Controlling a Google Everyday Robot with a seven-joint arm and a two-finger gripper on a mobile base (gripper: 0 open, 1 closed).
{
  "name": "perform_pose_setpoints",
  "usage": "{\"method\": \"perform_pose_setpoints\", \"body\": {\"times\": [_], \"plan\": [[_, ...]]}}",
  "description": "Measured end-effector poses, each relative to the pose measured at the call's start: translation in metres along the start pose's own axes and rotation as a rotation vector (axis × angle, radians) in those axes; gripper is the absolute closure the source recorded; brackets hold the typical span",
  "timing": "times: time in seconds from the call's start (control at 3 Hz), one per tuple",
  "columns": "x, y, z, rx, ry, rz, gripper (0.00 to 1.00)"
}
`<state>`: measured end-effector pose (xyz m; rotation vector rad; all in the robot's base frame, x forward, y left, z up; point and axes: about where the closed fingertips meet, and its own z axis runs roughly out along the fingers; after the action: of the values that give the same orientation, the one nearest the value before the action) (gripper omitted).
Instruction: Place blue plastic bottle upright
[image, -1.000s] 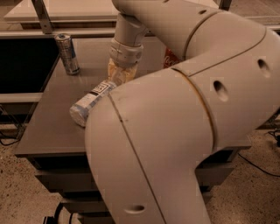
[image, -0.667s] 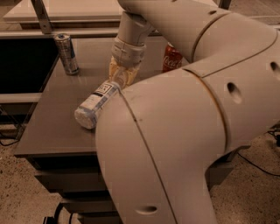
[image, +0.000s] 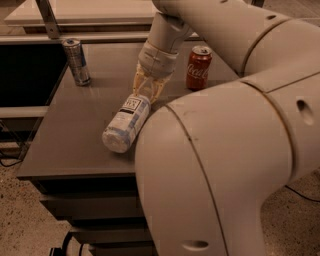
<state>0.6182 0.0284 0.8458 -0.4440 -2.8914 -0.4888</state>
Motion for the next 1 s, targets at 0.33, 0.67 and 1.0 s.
{"method": "perform_pose_setpoints", "body": {"times": [0.33,0.67,1.0], "plan": [[0.0037,-0.0094,-0.0031,0.000,0.020,-0.055,0.76],[0.0067,-0.0157,-0.0041,-0.002,0.032,-0.090,0.76],[0.0096,-0.0194,-0.0033,-0.001,0.042,-0.115,0.71]]}}
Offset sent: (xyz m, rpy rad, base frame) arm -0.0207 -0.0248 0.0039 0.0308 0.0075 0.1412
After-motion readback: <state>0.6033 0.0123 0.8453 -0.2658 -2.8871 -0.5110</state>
